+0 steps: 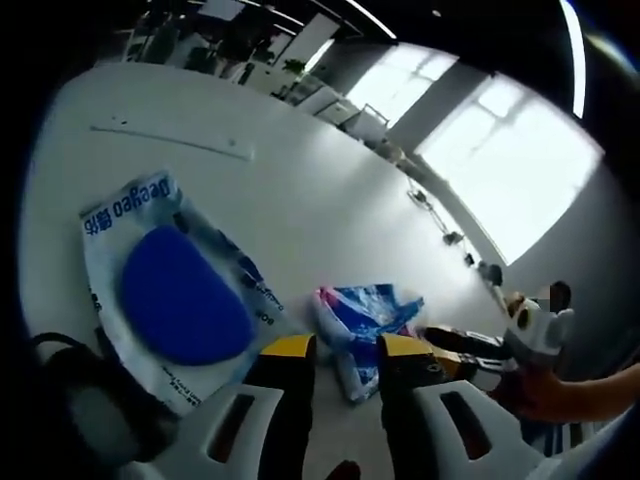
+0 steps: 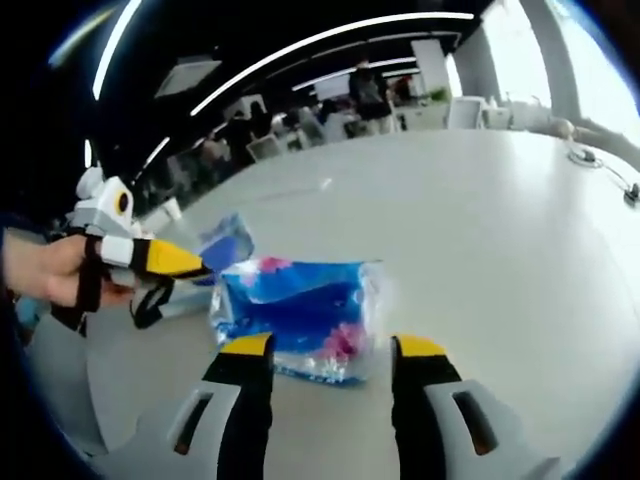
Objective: Arrange the tabletop items into an orderly group along one side of the table until the central work area is clear of visible clutter.
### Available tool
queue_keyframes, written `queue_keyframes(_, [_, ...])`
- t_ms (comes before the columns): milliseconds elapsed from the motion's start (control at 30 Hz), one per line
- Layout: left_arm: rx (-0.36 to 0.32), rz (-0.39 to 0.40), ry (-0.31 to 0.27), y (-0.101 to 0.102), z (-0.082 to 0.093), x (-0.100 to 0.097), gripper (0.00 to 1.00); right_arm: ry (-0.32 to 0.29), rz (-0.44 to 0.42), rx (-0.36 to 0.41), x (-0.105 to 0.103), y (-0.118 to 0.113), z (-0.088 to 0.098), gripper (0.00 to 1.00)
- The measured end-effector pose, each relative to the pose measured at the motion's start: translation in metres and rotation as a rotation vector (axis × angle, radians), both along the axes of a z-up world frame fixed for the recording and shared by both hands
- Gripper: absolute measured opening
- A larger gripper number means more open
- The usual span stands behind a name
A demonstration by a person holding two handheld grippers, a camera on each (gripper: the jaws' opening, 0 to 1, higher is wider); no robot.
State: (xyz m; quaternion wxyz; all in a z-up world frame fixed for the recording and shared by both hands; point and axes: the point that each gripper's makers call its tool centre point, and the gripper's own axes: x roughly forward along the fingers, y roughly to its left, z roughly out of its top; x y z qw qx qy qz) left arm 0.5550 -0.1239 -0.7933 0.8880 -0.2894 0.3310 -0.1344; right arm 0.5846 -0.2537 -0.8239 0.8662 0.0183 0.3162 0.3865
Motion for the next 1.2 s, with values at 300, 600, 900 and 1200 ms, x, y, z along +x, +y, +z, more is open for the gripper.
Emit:
queue_keyframes(300, [0.037,-0.018,-0.007,0.006,0.004,-0.007,0.27,-0.014,0.006,-0.006,-0.001,0.001,0.006,0.46])
queue_keyframes(600, [0.147,-0.070,-0.025,0.013,0.008,-0.017,0.46,-0.024,0.005,-0.008,-0.003,0.000,0.013,0.48])
queue_keyframes(900, [0.190,-0.085,-0.022,0.025,0.011,-0.031,0.51,-0.027,0.001,-0.010,-0.006,0.003,0.018,0.48])
queue_keyframes(1200, [0.188,-0.057,-0.005,0.047,0.011,-0.051,0.51,-0.026,0.004,-0.012,-0.016,0.011,0.022,0.48])
